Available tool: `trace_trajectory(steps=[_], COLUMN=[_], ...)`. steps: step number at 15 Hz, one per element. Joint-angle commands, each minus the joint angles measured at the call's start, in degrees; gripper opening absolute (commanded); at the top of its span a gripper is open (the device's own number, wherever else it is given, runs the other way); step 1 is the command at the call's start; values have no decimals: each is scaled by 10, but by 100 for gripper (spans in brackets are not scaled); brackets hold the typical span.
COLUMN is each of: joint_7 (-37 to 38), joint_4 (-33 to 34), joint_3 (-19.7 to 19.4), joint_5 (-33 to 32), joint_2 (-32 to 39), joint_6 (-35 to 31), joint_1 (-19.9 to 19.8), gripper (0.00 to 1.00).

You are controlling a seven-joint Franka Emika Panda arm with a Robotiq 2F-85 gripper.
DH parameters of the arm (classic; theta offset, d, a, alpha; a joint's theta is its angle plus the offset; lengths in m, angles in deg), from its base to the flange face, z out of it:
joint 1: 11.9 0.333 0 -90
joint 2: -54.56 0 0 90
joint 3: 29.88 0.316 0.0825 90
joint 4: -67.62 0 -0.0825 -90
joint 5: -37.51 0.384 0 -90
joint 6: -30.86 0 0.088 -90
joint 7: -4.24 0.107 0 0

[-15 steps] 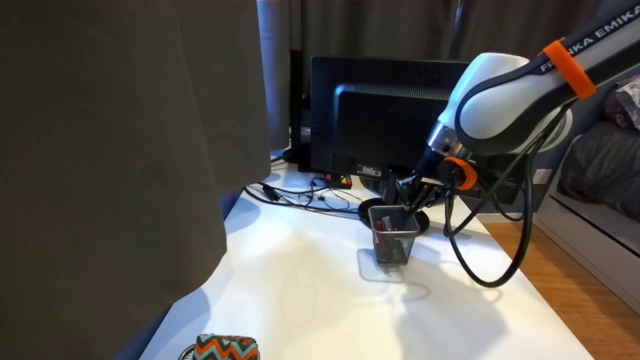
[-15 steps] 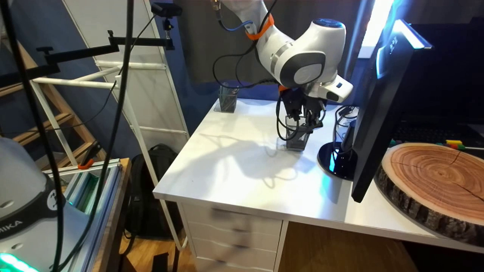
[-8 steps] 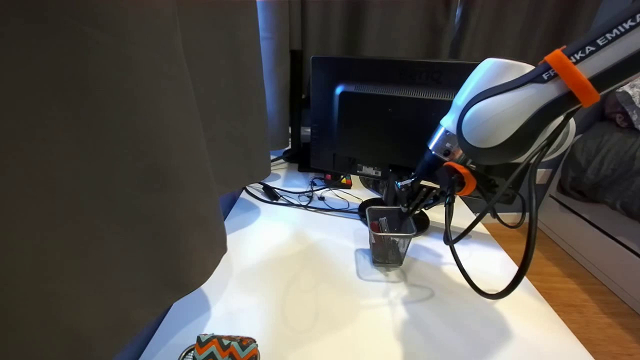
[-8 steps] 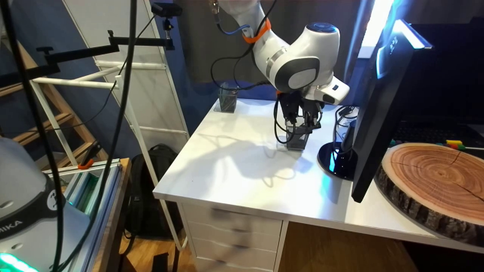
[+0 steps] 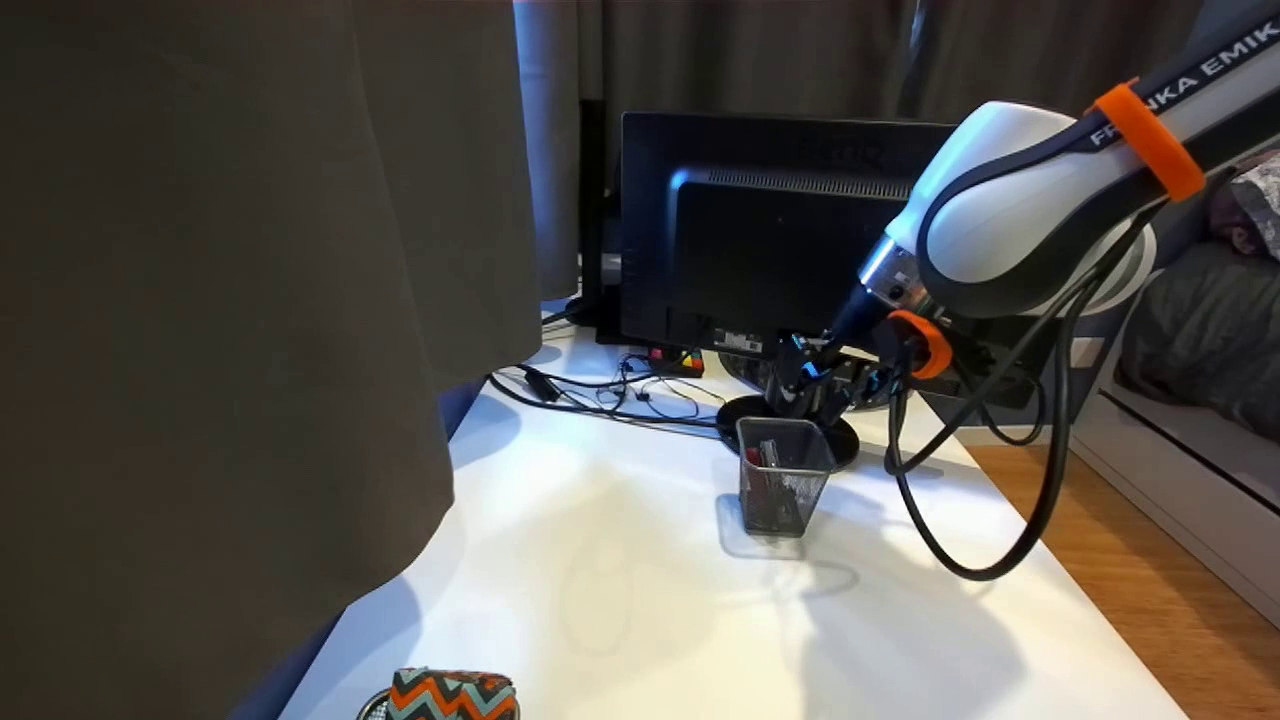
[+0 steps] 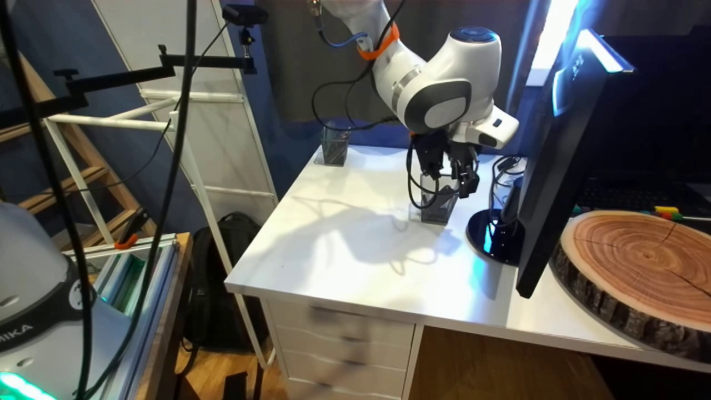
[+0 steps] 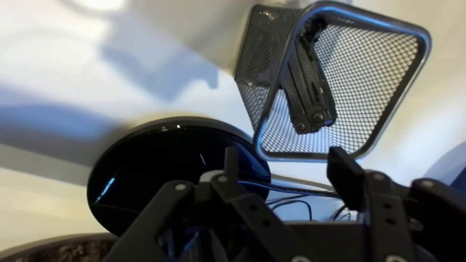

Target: Place the right pen holder behind the desktop monitor

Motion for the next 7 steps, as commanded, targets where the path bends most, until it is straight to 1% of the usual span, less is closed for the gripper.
trace_trajectory(steps=[1, 3, 5, 6, 7], joint_7=[-110, -179, -244, -280, -223], joint_4=[-15, -8, -3, 3, 1], joint_3=[47, 77, 99, 117, 85], joint_5=[-1, -5, -13, -13, -6], joint_2=[-7, 2, 8, 15, 5], joint_6=[-39, -44, -49, -60, -38], joint_1=[-36, -60, -82, -97, -67], gripper=[97, 100, 100, 100, 100])
